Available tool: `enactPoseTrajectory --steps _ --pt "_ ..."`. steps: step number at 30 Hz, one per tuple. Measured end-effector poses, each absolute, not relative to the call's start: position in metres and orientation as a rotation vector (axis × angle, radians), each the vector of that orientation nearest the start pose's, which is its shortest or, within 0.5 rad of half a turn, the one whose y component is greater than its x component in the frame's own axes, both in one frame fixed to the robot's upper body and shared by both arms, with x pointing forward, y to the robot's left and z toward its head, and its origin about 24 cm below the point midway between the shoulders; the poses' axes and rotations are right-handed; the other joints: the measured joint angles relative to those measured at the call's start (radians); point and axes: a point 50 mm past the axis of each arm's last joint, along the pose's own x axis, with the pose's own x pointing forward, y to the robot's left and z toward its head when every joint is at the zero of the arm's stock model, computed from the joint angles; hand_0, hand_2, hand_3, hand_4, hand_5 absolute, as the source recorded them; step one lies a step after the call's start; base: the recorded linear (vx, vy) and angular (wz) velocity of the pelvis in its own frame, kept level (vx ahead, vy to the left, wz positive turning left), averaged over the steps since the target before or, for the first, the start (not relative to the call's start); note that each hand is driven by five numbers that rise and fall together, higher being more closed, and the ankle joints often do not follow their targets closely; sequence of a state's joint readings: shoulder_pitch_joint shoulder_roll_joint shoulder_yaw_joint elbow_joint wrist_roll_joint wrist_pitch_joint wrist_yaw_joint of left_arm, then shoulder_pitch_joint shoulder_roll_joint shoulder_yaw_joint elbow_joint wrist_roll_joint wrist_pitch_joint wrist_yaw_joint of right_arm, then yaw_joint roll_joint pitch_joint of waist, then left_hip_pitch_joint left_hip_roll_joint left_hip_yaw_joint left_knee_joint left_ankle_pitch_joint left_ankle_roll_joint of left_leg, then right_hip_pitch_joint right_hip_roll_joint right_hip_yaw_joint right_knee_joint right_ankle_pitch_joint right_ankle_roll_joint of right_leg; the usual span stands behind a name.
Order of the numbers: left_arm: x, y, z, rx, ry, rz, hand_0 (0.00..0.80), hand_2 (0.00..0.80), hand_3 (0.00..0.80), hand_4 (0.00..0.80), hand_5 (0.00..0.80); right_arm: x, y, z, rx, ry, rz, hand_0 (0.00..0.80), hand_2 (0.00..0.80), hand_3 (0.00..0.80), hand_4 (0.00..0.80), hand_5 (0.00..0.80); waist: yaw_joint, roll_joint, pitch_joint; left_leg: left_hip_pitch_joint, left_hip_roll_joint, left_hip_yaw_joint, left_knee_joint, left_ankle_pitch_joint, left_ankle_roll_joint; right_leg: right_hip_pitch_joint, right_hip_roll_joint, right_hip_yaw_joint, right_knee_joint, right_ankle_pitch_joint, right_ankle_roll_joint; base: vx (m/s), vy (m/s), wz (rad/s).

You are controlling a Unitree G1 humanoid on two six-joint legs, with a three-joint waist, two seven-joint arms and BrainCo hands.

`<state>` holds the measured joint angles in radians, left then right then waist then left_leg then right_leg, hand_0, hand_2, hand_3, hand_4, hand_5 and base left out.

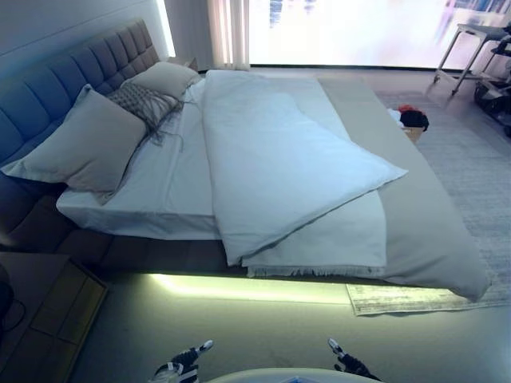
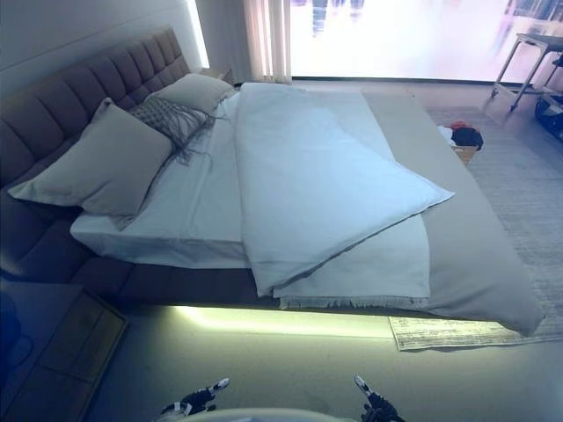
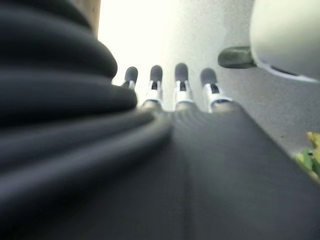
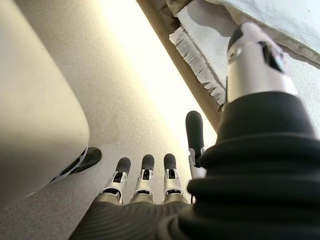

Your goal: Make the bed neatly

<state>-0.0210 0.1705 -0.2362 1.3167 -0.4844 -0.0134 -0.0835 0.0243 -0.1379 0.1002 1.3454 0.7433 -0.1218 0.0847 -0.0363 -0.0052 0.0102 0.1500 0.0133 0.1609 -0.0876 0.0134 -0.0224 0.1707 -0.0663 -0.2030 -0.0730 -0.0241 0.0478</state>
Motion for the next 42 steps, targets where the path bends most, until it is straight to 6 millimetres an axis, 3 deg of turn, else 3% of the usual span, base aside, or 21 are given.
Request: enactPoseTrajectory --steps 10,18,21,28,30,33,34,36,37,39,42 --pt "0.079 0.198 -0.171 -0.174 1.265 0.135 0.0 0.0 0.0 0.0 0.0 0.065 -0.204 -0.172 0.424 1.15 -0.439 0.0 0.0 0.0 0.0 0.0 0.0 0.002 0.002 -0.003 0.001 0.0 0.0 0.0 0.0 -0.003 0.003 0.0 -0.001 0.0 0.0 -0.002 -0.003 0.0" --pt "0.081 0.201 -0.17 -0.169 1.265 0.136 0.0 0.0 0.0 0.0 0.0 0.078 -0.207 -0.168 0.271 1.158 -0.218 0.0 0.0 0.0 0.0 0.0 -0.001 0.006 0.023 -0.023 0.001 0.0 0.001 0.001 0.0 -0.022 0.005 0.001 -0.001 0.001 -0.001 -0.016 -0.037 0.0" --pt "0.085 0.202 -0.169 -0.166 1.255 0.136 0.0 0.0 0.0 0.0 0.0 0.077 -0.209 -0.169 0.278 1.166 -0.234 0.0 0.0 0.0 0.0 0.0 -0.002 0.006 0.038 -0.023 0.001 0.0 0.001 0.0 0.0 -0.022 0.005 0.001 -0.002 0.001 -0.001 0.027 -0.023 0.0" --pt "0.088 0.202 -0.169 -0.169 1.237 0.151 0.0 0.0 0.0 0.0 0.0 0.065 -0.219 -0.17 0.357 1.184 -0.466 0.0 0.0 0.0 0.0 0.0 -0.002 0.014 0.059 -0.02 0.003 0.001 0.001 -0.001 -0.001 -0.021 0.008 0.006 -0.001 0.0 -0.001 0.071 -0.053 -0.02" --pt "0.09 0.203 -0.168 -0.188 1.224 0.176 0.0 0.0 0.0 0.0 0.0 0.07 -0.219 -0.17 0.363 1.171 -0.467 0.0 0.0 0.0 0.0 0.0 -0.002 0.013 0.068 -0.027 0.007 0.002 0.017 -0.006 -0.004 -0.035 0.009 0.017 0.019 -0.006 -0.004 0.001 -0.079 -0.11" --pt "0.098 0.206 -0.166 -0.199 1.184 0.206 0.0 0.0 0.0 0.0 0.0 0.091 -0.215 -0.166 0.367 1.126 -0.433 0.0 0.0 0.0 0.0 0.0 0.0 0.009 0.113 -0.1 0.027 -0.002 0.154 -0.052 -0.016 -0.086 0.009 0.034 0.092 -0.041 -0.019 -0.036 -0.096 -0.1" --pt "0.098 0.209 -0.166 -0.203 1.177 0.229 0.0 0.0 0.0 0.0 0.0 0.101 -0.213 -0.164 0.367 1.108 -0.415 0.0 0.0 0.0 0.0 0.0 0.008 0.002 0.137 -0.149 0.036 -0.015 0.246 -0.065 -0.042 -0.117 0.017 0.031 0.145 -0.064 -0.031 0.032 -0.06 -0.03" --pt "0.112 0.215 -0.161 -0.265 1.111 0.3 0.0 0.0 0.0 0.0 0.0 0.111 -0.213 -0.162 0.321 1.106 -0.361 0.0 0.0 0.0 0.0 0.0 0.033 -0.017 0.182 -0.271 0.036 -0.053 0.495 -0.04 -0.078 -0.122 -0.004 0.054 0.177 -0.079 -0.061 0.141 0.043 -0.08" --pt "0.116 0.215 -0.16 -0.277 1.093 0.308 0.0 0.0 0.0 0.0 0.0 0.113 -0.215 -0.161 0.287 1.114 -0.337 0.0 0.0 0.0 0.0 0.0 0.04 -0.024 0.192 -0.309 0.042 -0.056 0.545 -0.033 -0.078 -0.111 -0.007 0.057 0.173 -0.074 -0.067 0.266 0.147 -0.16" --pt "0.111 0.216 -0.161 -0.283 1.107 0.321 0.0 0.0 0.0 0.0 0.0 0.113 -0.22 -0.16 0.259 1.127 -0.317 0.0 0.0 0.0 0.0 0.0 0.051 -0.001 0.193 -0.294 0.056 -0.052 0.439 -0.034 -0.071 -0.095 -0.001 0.057 0.163 -0.073 -0.071 0.383 0.218 -0.15" --pt "0.101 0.217 -0.164 -0.28 1.147 0.336 0.0 0.0 0.0 0.0 0.0 0.11 -0.22 -0.161 0.265 1.149 -0.306 0.0 0.0 0.0 0.0 0.0 0.053 0.02 0.202 -0.28 0.094 -0.055 0.136 0.021 -0.079 -0.071 0.032 0.064 0.12 -0.064 -0.085 0.433 0.224 0.02"
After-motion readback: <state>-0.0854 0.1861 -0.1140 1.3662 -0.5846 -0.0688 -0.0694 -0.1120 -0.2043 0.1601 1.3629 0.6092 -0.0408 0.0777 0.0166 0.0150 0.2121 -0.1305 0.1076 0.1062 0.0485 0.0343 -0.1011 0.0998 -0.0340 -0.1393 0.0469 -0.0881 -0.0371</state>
